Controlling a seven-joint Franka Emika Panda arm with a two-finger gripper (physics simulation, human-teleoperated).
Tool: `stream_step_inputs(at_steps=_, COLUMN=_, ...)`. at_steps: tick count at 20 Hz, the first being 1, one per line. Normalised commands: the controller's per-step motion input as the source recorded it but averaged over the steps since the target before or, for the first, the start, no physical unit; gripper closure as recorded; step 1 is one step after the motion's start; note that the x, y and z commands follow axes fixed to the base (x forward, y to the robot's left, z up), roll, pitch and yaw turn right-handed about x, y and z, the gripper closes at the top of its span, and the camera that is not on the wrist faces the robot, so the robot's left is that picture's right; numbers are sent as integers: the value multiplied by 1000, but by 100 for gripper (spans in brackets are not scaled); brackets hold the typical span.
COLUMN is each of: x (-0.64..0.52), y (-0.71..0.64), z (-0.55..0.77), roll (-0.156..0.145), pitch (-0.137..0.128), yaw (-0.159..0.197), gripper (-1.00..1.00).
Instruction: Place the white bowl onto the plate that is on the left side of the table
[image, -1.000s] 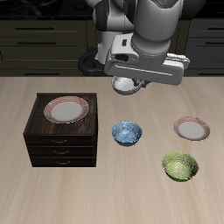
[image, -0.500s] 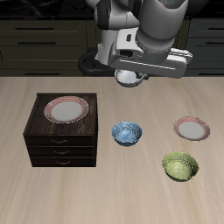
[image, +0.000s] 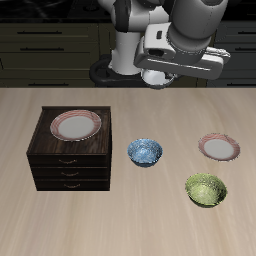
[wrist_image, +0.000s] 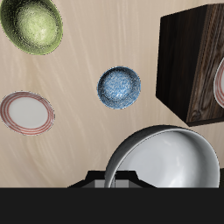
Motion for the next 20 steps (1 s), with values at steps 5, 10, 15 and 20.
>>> stream_step_inputs(at_steps=5, x=-54, y=510, z=99, roll=10, pitch=-18, yaw=-16, gripper=100)
stream_step_inputs(at_steps=10, x=-66, y=436, z=64, roll=1, pitch=-73, yaw=36, gripper=100)
stream_step_inputs(at_steps=15, x=-134, y=511, z=-88, roll=46, pitch=-32, yaw=29, gripper=100)
stream_step_inputs(at_steps=20, x=-173, y=360, z=-39, roll=22, pitch=-90, yaw=52, gripper=100)
